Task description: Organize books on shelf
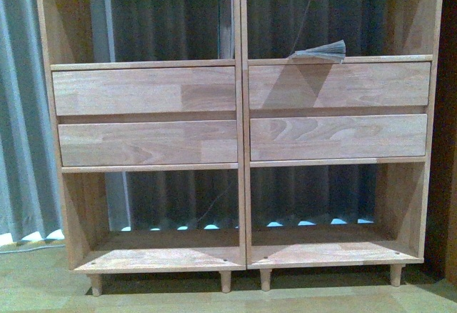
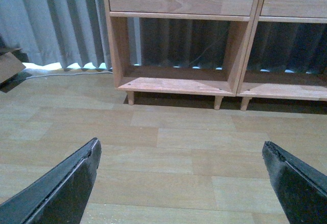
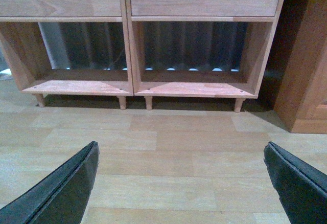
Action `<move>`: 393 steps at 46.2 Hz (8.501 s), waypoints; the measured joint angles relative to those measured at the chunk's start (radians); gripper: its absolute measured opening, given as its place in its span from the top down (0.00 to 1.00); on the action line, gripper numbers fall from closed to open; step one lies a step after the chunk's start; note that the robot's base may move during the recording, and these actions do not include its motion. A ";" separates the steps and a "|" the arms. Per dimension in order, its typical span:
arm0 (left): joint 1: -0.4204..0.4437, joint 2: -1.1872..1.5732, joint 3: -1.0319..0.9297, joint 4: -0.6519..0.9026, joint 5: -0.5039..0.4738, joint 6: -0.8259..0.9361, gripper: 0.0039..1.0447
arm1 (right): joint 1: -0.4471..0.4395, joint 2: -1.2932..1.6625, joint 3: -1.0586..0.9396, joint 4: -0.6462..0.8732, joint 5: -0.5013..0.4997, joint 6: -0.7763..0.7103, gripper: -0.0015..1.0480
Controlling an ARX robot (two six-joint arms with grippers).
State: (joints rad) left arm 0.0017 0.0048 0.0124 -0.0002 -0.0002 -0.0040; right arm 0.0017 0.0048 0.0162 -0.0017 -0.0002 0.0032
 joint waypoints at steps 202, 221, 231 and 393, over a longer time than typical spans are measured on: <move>0.000 0.000 0.000 0.000 0.000 0.000 0.07 | -0.158 1.297 0.570 0.592 -0.375 0.811 0.07; 0.000 0.000 0.000 0.000 0.000 0.000 0.07 | -0.124 1.540 0.829 0.636 -0.223 1.107 0.07; 0.000 0.000 0.000 0.000 0.000 0.000 0.07 | -0.100 1.543 0.871 0.609 -0.191 1.164 0.32; -0.071 1.306 0.709 1.394 1.056 -1.439 0.87 | 0.669 1.188 0.706 0.832 -0.368 0.948 0.54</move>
State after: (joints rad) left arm -0.0692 1.3109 0.7216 1.3941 1.0557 -1.4429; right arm 0.6704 1.1931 0.7219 0.8307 -0.3683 0.9508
